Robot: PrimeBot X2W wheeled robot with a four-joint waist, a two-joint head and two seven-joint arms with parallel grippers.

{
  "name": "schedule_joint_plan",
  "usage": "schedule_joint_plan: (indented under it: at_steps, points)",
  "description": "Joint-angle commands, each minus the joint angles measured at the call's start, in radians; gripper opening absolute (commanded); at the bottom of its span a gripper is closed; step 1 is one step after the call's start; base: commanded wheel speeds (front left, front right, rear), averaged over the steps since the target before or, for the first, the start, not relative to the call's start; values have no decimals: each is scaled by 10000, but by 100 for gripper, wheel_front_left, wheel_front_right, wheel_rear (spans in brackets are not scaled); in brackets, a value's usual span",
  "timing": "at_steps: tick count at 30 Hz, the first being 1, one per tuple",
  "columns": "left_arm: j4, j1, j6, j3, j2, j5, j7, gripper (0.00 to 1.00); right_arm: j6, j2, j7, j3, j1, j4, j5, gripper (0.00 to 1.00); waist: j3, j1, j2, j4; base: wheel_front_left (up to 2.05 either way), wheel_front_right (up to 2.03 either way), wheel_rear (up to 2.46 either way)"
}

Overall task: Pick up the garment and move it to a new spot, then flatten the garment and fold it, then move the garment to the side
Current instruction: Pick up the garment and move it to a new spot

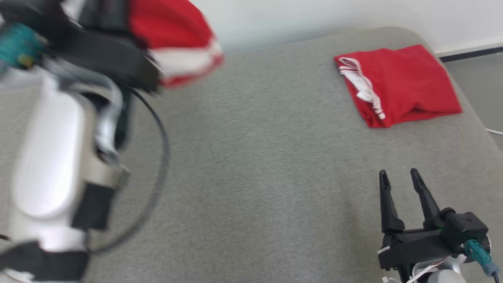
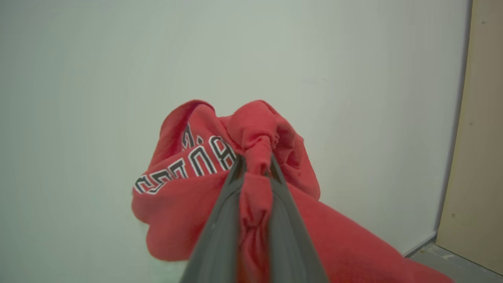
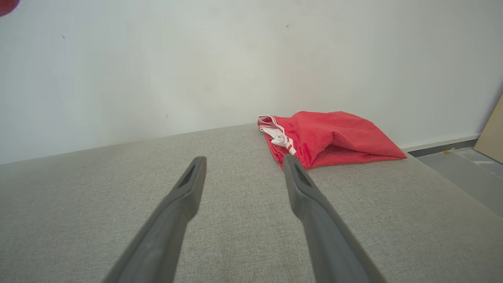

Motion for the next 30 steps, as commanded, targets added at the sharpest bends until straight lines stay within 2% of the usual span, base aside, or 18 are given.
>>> schedule_joint_plan:
  at_steps: [1,3,11,16,18,23,24,25,26,30]
  points:
    - [-211,357,56,-139,-129,19,29,0,-22,56,-66,22,8,36,58,100,-70,1,1,-262,0,0,0]
    - [-436,824,126,-361,-411,-85,58,0,-22,59,-115,36,-34,105,66,100,-80,1,1,-352,0,0,0]
    - [-51,2773,402,-808,-777,-200,-267,0,-22,82,-171,197,-133,270,27,100,-92,1,1,-677,0,0,0]
    - [1012,3847,440,-1019,-741,-88,-851,0,-22,118,-198,330,-270,354,22,100,47,1,1,-880,0,0,0]
    - [1569,4183,382,-1030,-910,-283,-1095,0,-22,130,-213,417,-327,420,48,100,110,1,1,-937,0,0,0]
    - [3099,4384,234,-1180,-1057,-373,-1594,0,-22,158,-290,554,-484,593,51,100,187,1,1,-971,0,0,0]
    - [3405,4353,194,-1222,-1071,-358,-1651,20,-22,160,-302,564,-512,630,51,100,180,1,1,-972,0,0,0]
    - [3607,4259,176,-1300,-1066,-239,-1784,62,-22,151,-302,567,-518,663,58,100,165,1,1,-964,0,0,0]
    - [3769,4173,155,-1322,-1111,-246,-1934,100,-22,143,-314,566,-506,692,64,100,137,1,1,-945,0,0,0]
    - [3877,3976,64,-1274,-1220,-324,-2435,100,-22,71,-358,451,-342,759,66,100,-180,1,1,-733,0,0,0]
